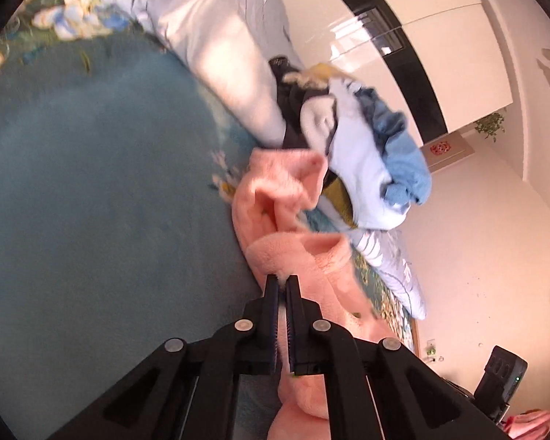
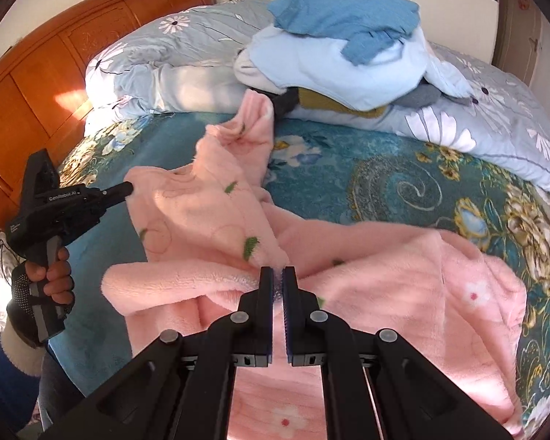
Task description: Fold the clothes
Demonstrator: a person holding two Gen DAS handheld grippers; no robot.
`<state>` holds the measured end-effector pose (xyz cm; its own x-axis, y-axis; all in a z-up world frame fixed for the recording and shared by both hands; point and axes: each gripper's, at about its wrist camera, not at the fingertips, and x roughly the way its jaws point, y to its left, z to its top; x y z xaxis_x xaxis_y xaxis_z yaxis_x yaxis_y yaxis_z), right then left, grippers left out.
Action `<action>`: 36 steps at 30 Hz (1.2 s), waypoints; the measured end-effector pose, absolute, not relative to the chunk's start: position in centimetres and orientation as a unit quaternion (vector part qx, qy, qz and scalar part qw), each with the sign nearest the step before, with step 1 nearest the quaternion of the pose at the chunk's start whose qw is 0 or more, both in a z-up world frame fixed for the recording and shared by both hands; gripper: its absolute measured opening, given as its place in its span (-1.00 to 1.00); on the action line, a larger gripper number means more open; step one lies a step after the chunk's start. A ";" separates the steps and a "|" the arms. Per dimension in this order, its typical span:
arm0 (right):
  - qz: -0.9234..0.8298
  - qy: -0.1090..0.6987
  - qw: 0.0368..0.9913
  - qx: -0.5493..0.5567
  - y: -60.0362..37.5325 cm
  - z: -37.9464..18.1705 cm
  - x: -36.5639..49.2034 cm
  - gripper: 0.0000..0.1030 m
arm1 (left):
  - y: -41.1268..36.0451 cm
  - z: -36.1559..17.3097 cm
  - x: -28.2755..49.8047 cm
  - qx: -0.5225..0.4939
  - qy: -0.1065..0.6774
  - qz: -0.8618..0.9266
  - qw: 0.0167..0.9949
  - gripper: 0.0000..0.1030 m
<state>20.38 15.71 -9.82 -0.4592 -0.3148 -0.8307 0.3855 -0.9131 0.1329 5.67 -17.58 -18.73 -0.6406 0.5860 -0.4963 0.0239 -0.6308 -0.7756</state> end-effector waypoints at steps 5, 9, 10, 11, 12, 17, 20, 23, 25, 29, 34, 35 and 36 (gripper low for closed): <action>-0.844 0.091 0.284 0.446 6.0 -6.3 19.3 -0.91 | -28.8 -11.4 12.0 -0.290 -0.359 0.881 0.104 -0.92; -0.815 0.146 0.365 0.426 -5.2 -4.7 19.2 -0.91 | -38.1 -7.8 17.9 -0.237 -0.324 0.916 0.022 -0.92; -0.806 0.162 0.379 0.424 -7.8 -5.0 19.3 -0.91 | -40.2 -7.4 19.4 -0.228 -0.316 0.921 -0.003 -0.93; -0.797 0.178 0.393 0.422 -10.4 -5.2 19.3 -0.91 | -42.2 -7.1 21.0 -0.219 -0.309 0.925 -0.028 -0.93; -0.784 0.195 0.403 0.430 -12.6 -6.1 19.3 -0.91 | -43.8 -8.3 21.8 -0.230 -0.314 0.920 -0.043 -0.93; -0.736 0.264 0.380 0.494 -18.2 -14.5 18.3 -0.91 | -49.7 -15.6 24.5 -0.300 -0.344 0.884 -0.102 -0.93; -0.736 0.283 0.333 0.517 -18.1 -18.3 16.8 -0.91 | -49.8 -19.6 24.5 -0.332 -0.366 0.864 -0.096 -0.93; -0.744 0.254 0.301 0.539 -16.6 -19.6 14.9 -0.89 | -48.7 -21.4 23.1 -0.349 -0.373 0.856 -0.082 -0.93; -0.745 0.232 0.314 0.541 -16.1 -18.6 14.8 -0.83 | -47.9 -21.9 22.1 -0.353 -0.373 0.855 -0.071 -0.90; -0.756 0.246 0.363 0.487 -17.9 -14.7 16.9 -0.29 | -46.7 -23.3 20.0 -0.371 -0.375 0.848 -0.058 -0.31; -0.708 0.254 0.441 0.489 -25.6 -16.2 18.7 -0.18 | -46.4 -26.1 18.1 -0.387 -0.409 0.825 -0.039 -0.24; -0.700 0.257 0.446 0.495 -27.4 -17.4 18.8 -0.18 | -46.5 -26.5 17.8 -0.388 -0.416 0.822 -0.034 -0.24; -0.692 0.256 0.453 0.501 -28.7 -18.4 18.9 -0.18 | -46.4 -26.5 17.7 -0.388 -0.414 0.823 -0.030 -0.24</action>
<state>18.93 -28.71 -18.41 -0.0884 -0.3698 -0.9249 0.8829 -0.4589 0.0991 17.71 -46.39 -26.54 -0.6968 0.2728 -0.6633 0.3705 -0.6550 -0.6586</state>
